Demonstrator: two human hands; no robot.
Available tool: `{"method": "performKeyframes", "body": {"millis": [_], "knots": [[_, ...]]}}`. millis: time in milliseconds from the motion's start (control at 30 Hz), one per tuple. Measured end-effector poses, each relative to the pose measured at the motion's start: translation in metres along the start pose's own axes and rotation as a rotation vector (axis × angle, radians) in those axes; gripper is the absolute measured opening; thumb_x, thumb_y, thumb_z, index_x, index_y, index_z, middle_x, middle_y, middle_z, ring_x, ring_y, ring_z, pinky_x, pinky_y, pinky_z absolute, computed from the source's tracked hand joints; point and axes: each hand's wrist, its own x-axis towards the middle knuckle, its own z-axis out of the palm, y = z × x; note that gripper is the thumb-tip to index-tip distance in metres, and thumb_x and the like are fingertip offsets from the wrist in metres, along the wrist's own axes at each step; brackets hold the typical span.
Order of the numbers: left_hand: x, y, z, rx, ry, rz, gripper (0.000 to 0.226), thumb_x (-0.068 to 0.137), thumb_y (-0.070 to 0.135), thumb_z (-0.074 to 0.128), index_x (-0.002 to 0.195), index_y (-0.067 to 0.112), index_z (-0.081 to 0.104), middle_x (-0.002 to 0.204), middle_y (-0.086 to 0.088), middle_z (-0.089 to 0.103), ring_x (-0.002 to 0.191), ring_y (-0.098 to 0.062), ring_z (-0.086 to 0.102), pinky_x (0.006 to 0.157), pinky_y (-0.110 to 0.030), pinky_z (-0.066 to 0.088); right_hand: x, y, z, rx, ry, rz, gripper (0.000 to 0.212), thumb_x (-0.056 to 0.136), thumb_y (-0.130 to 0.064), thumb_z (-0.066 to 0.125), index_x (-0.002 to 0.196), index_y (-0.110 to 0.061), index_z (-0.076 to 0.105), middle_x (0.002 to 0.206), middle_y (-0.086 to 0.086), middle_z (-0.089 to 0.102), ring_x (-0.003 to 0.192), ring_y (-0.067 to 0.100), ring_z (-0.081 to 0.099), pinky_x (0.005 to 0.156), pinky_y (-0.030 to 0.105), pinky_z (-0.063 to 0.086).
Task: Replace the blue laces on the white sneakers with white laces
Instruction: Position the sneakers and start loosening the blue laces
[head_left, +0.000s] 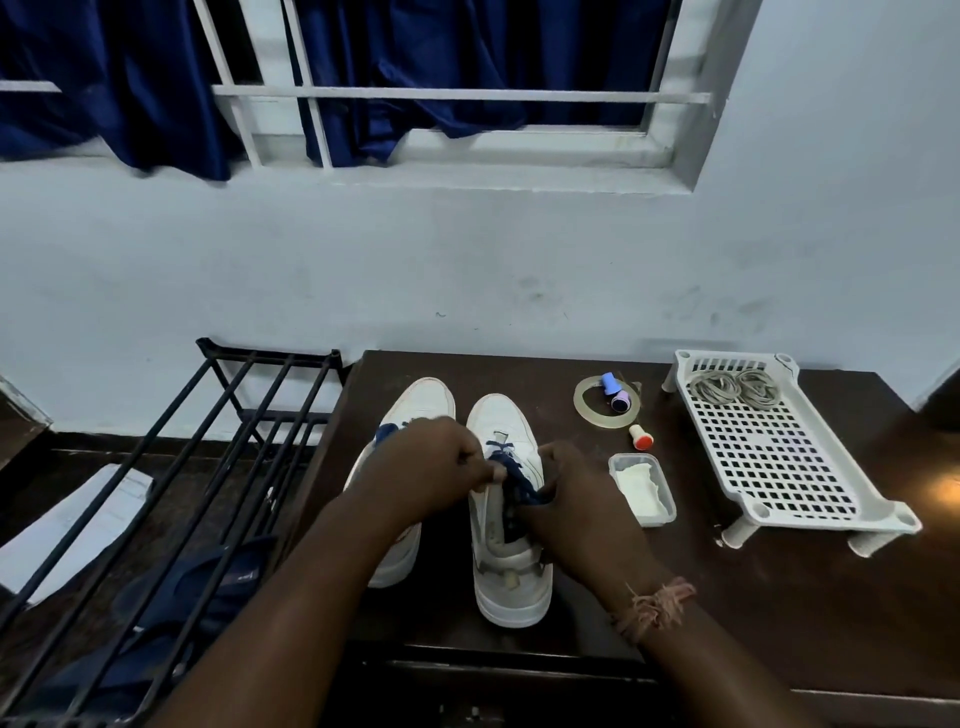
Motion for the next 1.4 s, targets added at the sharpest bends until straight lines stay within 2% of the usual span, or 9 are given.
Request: {"method": "performKeyframes", "body": {"millis": [133,267,367,567,667,800,900,1167,1400], "knots": [[0.005,-0.002,-0.023,-0.884,0.401,0.020,0.038,0.095,0.045,0.060,0.067,0.020,0.065,0.072,-0.001,0.062,0.064,-0.019,0.053,0.067,-0.035,0.038,0.000,0.001,0.001,-0.027,0.020,-0.006,0.032,0.076,-0.035,0.069,0.104,-0.031,0.054,0.088,-0.005,0.071,0.082,0.018,0.069,0.073,0.039,0.058],[0.010,-0.004,-0.019,-1.873,0.235,0.000,0.037,0.105,0.038,0.047,0.074,0.019,0.055,0.081,0.001,0.067,0.082,-0.017,0.069,0.078,-0.035,0.055,0.001,0.000,0.002,-0.102,-0.009,-0.013,0.050,0.078,-0.032,0.068,0.126,-0.032,0.053,0.101,-0.002,0.071,0.092,0.019,0.067,0.077,0.030,0.053],[0.010,0.000,-0.014,-2.033,0.154,-0.049,0.041,0.107,0.041,0.040,0.073,0.020,0.049,0.066,0.006,0.046,0.049,-0.007,0.042,0.047,-0.019,0.037,0.002,-0.001,0.003,-0.128,-0.013,-0.025,0.045,0.082,-0.028,0.066,0.125,-0.034,0.055,0.100,-0.003,0.070,0.089,0.018,0.067,0.075,0.028,0.051],[0.015,-0.009,-0.012,-2.295,0.226,0.051,0.035,0.105,0.035,0.044,0.075,0.017,0.045,0.067,0.008,0.044,0.047,-0.006,0.033,0.045,-0.019,0.028,0.002,-0.002,0.006,-0.204,-0.003,-0.025,0.023,0.082,-0.026,0.062,0.105,-0.029,0.062,0.096,-0.002,0.071,0.090,0.023,0.067,0.077,0.035,0.055],[0.015,-0.006,-0.012,-2.211,0.256,0.022,0.034,0.105,0.037,0.044,0.077,0.018,0.046,0.067,0.007,0.045,0.046,-0.005,0.032,0.043,-0.018,0.026,0.000,-0.004,0.010,-0.233,0.042,-0.064,0.015,0.082,-0.024,0.059,0.097,-0.023,0.061,0.091,0.001,0.071,0.088,0.027,0.067,0.074,0.037,0.055],[0.008,0.001,-0.007,-1.037,0.423,-0.106,0.023,0.098,0.034,0.063,0.088,0.015,0.054,0.071,0.002,0.064,0.050,-0.010,0.047,0.050,-0.027,0.041,-0.002,-0.002,0.015,-0.168,0.104,-0.118,0.025,0.082,-0.023,0.055,0.106,-0.027,0.063,0.096,-0.001,0.071,0.090,0.025,0.067,0.076,0.039,0.055],[0.008,-0.003,0.014,-0.623,0.527,-0.114,0.026,0.082,0.038,0.075,0.101,0.026,0.064,0.099,0.008,0.070,0.091,-0.009,0.065,0.086,-0.035,0.054,0.001,0.003,0.018,-0.140,0.136,-0.191,0.022,0.089,-0.034,0.053,0.109,-0.032,0.064,0.098,-0.006,0.068,0.090,0.017,0.065,0.077,0.038,0.054],[0.002,0.002,0.023,-0.530,0.396,-0.198,0.019,0.090,0.007,0.060,0.099,0.023,0.066,0.098,0.013,0.065,0.090,-0.004,0.062,0.080,-0.012,0.046,0.016,0.004,0.016,-0.022,0.135,-0.205,0.010,0.086,-0.024,0.063,0.092,-0.032,0.064,0.091,-0.013,0.062,0.078,0.005,0.059,0.074,0.026,0.048],[-0.001,0.003,0.031,-0.861,-0.024,-0.387,0.020,0.072,0.023,0.066,0.081,0.006,0.070,0.078,-0.019,0.069,0.073,-0.027,0.067,0.085,-0.052,0.059,0.028,-0.013,-0.001,0.298,-0.024,-0.086,0.017,0.090,-0.028,0.065,0.077,-0.022,0.074,0.076,-0.009,0.072,0.071,0.001,0.066,0.068,0.022,0.053]]}}
